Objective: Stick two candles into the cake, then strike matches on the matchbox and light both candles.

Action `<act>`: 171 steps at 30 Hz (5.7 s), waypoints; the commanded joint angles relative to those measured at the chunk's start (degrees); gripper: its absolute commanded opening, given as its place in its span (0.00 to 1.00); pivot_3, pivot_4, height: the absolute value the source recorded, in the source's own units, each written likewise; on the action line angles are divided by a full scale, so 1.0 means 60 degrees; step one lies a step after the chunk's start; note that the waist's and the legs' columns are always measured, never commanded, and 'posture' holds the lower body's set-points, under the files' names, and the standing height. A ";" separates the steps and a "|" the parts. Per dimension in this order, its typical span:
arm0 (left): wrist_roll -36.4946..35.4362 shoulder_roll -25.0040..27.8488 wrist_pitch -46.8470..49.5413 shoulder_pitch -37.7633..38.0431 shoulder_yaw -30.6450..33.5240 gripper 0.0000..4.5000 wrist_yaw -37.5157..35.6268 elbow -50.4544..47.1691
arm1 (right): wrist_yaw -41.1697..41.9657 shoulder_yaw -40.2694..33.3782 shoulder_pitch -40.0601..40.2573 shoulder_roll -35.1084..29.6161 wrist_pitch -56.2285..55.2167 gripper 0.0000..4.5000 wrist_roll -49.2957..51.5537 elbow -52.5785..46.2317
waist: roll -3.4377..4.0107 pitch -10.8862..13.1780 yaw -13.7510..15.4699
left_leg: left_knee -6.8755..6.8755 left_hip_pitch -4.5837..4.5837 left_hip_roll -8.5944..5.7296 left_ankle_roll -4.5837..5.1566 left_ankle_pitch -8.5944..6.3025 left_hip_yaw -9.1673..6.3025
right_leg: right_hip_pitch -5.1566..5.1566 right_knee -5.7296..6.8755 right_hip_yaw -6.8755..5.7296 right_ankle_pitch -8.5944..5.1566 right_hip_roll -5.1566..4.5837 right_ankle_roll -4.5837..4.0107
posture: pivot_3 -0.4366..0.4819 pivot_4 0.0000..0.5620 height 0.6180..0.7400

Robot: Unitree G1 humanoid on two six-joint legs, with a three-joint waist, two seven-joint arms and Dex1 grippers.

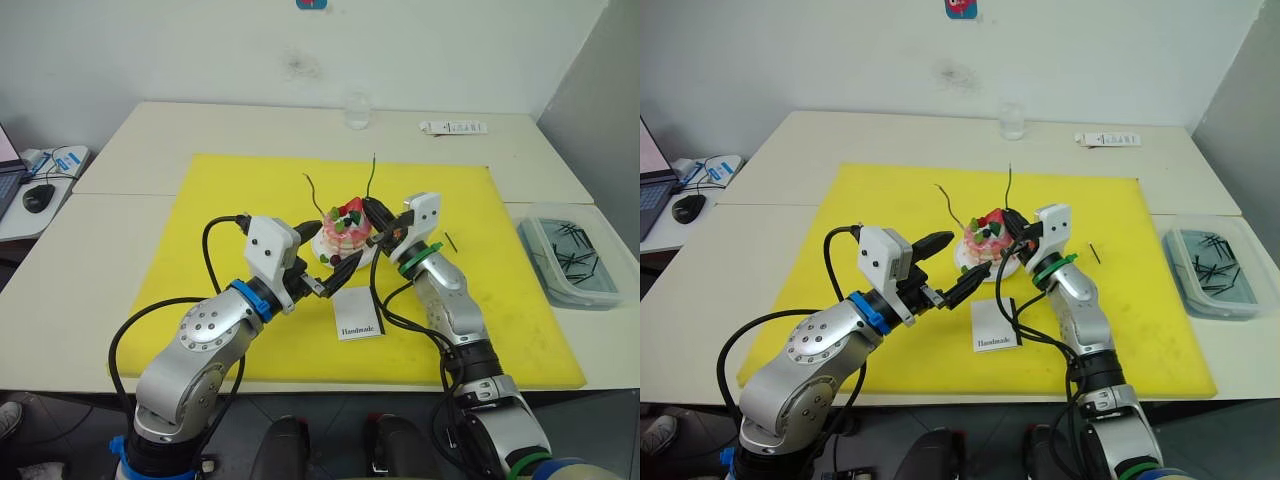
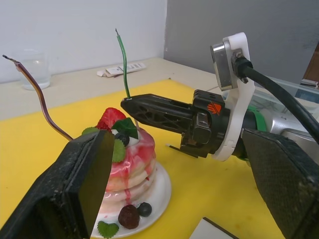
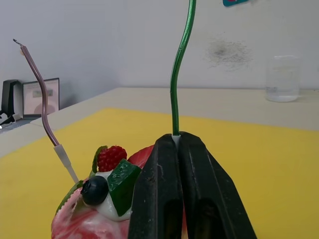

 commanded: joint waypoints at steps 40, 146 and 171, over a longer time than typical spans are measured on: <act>0.0099 -0.0244 -0.0195 -0.0297 -0.0050 1.00 0.0021 -0.0099 | 0.0092 0.0047 0.0596 -0.0219 0.0362 0.30 -0.0023 -0.1259 | 0.0000 0.0000 -0.0002 | -0.0001 -0.0001 0.0000 0.0000 0.0000 -0.0001 | 0.0000 -0.0002 0.0001 -0.0002 -0.0001 -0.0003 | 0.48 0.27 1.00; -1.4453 -0.0465 0.5534 -0.1171 0.0611 1.00 0.8340 0.6554 | 0.3067 0.2310 0.2872 -0.4657 0.6982 0.01 -0.0148 -0.7324 | -0.0008 -0.0004 0.0261 | -0.0014 0.0061 -0.0140 -0.0004 -0.0002 -0.0022 | 0.0086 -0.0050 -0.0044 -0.0060 -0.0211 -0.0029 | 0.48 0.27 1.00; -1.4453 -0.0013 0.5128 -0.0884 0.0885 0.01 0.8617 0.6123 | 0.1483 0.0689 0.3265 -0.4168 0.6595 0.00 -0.0119 -0.7129 | -0.0009 -0.0003 0.0237 | -0.0151 0.0081 -0.0161 -0.0009 0.0002 -0.0032 | 0.0059 -0.0049 -0.0047 -0.0106 -0.0217 0.0023 | 0.48 0.27 1.00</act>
